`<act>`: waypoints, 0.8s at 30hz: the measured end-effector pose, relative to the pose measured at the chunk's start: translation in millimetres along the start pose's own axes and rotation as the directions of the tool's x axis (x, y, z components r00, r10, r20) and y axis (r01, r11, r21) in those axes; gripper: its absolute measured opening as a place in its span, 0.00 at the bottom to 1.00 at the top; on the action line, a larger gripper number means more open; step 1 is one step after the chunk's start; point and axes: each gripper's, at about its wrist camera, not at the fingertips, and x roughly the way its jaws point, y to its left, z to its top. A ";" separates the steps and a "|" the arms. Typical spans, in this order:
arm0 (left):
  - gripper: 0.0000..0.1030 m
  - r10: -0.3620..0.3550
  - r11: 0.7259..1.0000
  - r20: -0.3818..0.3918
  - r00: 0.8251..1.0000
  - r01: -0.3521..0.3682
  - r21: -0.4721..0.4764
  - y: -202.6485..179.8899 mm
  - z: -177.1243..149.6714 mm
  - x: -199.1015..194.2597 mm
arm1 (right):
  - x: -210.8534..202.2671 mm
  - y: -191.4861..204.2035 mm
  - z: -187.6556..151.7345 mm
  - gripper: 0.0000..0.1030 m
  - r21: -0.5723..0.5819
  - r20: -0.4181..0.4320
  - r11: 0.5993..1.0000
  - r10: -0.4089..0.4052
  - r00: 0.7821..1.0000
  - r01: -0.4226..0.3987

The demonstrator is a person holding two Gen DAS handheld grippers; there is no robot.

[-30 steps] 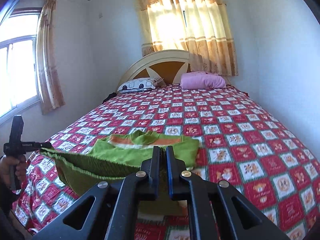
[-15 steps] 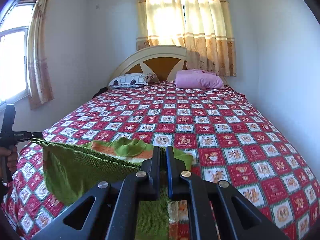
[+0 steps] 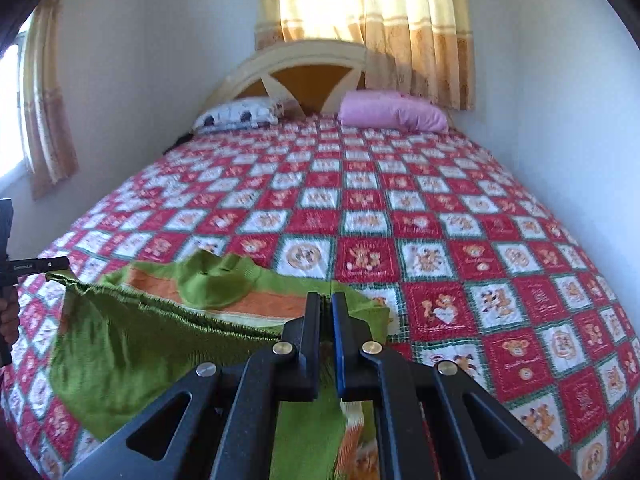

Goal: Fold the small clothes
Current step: 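Lift the hem with both tools and fold it over onto the collar half, then grasp the folded hem edge with both tools, straighten it, then open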

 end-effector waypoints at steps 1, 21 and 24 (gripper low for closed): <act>0.06 0.061 0.998 0.003 0.998 -0.061 0.003 1.3 0.3 8.7 | 9.8 0.1 -1.0 0.04 -0.002 -0.017 1.000 -0.001 1.000 0.001; 0.52 0.101 0.976 -0.041 0.994 -0.091 0.197 -21.2 -23.0 44.5 | 79.1 -17.3 -22.4 0.52 -0.042 -0.249 0.997 0.052 0.967 -0.065; 0.26 0.104 0.970 -0.072 0.992 -0.085 0.226 -23.2 -23.6 57.6 | 95.8 -2.7 -31.4 0.31 -0.145 -0.303 0.989 -0.019 0.953 -0.026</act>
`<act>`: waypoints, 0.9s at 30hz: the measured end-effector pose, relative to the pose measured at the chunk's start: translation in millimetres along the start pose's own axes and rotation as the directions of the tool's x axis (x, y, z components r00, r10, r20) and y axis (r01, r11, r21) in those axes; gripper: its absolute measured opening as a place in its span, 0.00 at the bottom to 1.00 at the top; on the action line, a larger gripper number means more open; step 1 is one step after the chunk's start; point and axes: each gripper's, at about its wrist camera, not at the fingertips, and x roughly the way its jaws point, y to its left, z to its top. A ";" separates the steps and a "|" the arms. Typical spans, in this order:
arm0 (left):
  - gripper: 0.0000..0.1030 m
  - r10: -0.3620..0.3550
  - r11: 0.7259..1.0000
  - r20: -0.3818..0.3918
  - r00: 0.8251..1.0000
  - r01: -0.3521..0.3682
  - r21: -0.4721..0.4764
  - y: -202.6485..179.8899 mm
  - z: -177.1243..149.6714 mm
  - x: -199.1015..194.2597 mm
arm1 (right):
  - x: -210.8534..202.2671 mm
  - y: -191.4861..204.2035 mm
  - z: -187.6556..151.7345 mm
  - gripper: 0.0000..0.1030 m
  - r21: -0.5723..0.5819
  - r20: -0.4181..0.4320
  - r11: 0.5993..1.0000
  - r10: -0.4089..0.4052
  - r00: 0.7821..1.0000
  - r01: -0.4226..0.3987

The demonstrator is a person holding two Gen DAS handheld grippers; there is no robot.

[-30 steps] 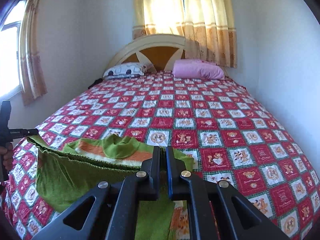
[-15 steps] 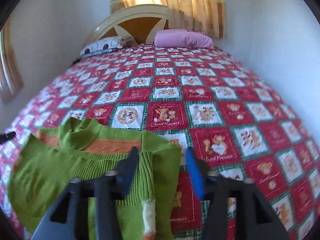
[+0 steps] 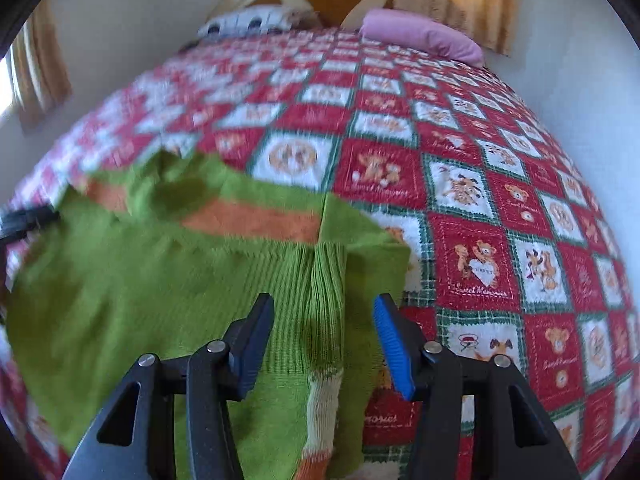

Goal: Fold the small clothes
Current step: 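Grasp the folded hem edge with both tools, straighten it, then open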

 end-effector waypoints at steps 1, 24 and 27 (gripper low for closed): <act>0.04 -0.024 1.000 0.002 1.000 0.024 0.002 -0.3 0.5 0.4 | 4.2 4.4 -0.6 0.03 -0.028 -0.013 0.999 -0.019 1.000 0.018; 0.13 0.082 0.988 0.044 0.996 -0.075 -0.136 25.9 22.1 27.4 | 42.0 -4.9 38.1 0.03 0.049 0.047 0.983 -0.178 0.983 0.176; 0.29 0.101 0.982 0.048 0.994 -0.092 -0.167 31.0 19.3 12.4 | 39.5 -7.8 36.0 0.11 0.051 0.017 0.986 -0.163 0.986 0.162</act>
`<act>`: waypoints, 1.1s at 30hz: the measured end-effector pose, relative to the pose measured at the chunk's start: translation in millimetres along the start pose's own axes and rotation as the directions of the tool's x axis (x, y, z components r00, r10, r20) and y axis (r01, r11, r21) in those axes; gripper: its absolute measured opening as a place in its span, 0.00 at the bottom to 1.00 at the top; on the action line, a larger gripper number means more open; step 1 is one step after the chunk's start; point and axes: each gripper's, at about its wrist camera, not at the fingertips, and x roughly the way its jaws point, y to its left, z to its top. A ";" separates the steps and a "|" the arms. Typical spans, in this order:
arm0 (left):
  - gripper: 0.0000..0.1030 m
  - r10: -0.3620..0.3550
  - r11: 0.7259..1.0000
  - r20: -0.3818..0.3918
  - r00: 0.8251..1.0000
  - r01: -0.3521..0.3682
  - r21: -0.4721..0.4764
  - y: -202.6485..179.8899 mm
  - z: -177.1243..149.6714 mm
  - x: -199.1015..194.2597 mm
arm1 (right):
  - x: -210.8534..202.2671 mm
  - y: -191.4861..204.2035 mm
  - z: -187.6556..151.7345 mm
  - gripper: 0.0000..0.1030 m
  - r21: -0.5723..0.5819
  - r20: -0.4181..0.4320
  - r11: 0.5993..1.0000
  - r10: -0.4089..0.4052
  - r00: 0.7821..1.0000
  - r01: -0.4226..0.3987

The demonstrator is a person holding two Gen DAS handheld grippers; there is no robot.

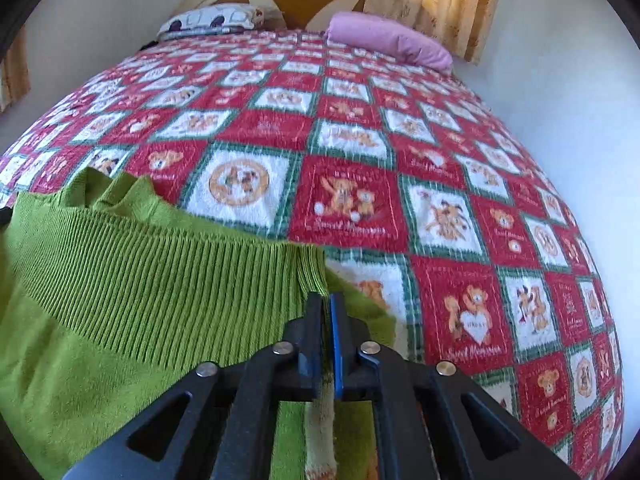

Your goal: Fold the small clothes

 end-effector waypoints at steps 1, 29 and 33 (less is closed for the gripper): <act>0.33 -0.006 1.000 0.007 1.000 0.006 -0.015 2.8 -1.3 -8.7 | -8.4 -2.0 -1.7 0.29 -0.001 0.001 1.000 -0.030 1.000 0.030; 0.78 -0.068 0.990 -0.019 0.998 0.070 0.121 -22.9 -143.4 -88.0 | -116.1 33.4 -156.5 0.50 -0.013 0.031 0.971 0.238 0.971 -0.238; 0.81 -0.051 0.991 -0.011 0.999 0.052 0.122 -24.7 -145.1 -88.5 | -134.0 12.2 -123.8 0.50 0.084 0.140 0.958 0.260 0.955 -0.273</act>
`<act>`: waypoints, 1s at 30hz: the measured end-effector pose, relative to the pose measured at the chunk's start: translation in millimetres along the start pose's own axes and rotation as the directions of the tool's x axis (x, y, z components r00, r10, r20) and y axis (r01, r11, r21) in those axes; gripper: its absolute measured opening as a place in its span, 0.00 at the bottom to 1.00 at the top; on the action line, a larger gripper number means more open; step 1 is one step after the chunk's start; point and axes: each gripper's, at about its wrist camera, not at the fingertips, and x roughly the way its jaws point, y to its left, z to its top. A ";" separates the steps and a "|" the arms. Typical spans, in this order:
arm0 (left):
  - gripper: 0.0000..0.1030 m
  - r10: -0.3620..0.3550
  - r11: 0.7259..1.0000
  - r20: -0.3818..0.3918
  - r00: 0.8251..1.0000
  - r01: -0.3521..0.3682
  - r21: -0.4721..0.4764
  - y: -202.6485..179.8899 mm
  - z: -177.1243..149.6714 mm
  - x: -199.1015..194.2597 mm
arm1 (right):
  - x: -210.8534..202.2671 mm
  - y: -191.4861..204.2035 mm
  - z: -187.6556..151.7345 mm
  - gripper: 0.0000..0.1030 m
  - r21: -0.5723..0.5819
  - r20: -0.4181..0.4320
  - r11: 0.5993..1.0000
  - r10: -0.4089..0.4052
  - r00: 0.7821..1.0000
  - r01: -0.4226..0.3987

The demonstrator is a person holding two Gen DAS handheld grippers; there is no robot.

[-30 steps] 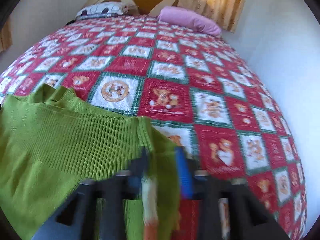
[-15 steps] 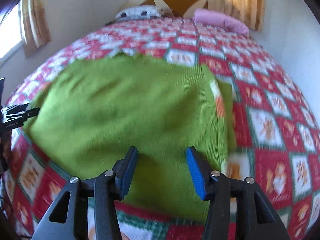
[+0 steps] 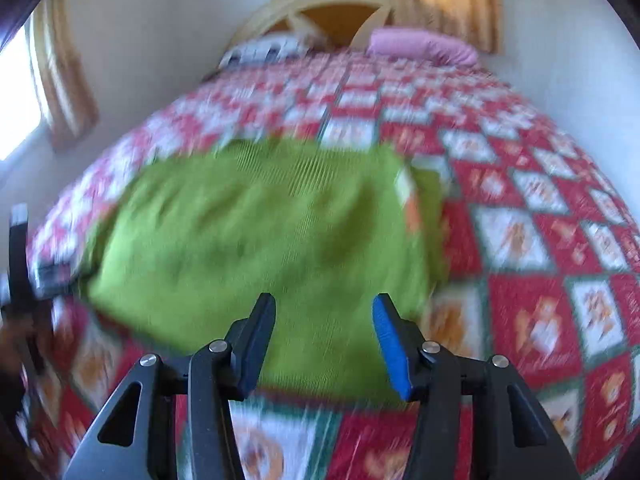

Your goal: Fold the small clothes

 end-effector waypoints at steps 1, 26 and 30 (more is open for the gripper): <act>0.81 -0.001 1.000 0.000 1.000 0.001 0.000 0.3 -0.2 0.2 | 3.3 -4.2 12.0 0.50 0.018 0.011 1.000 -0.014 1.000 0.014; 1.00 0.030 0.998 -0.020 0.999 -0.031 -0.063 8.8 -10.0 -3.0 | 21.2 8.9 -13.8 0.21 -0.078 -0.071 0.992 -0.110 0.991 0.104; 1.00 0.031 0.998 -0.024 0.999 -0.032 -0.055 8.1 -12.1 -3.4 | 31.3 -3.9 -33.0 0.20 -0.059 -0.101 0.994 -0.099 0.990 0.094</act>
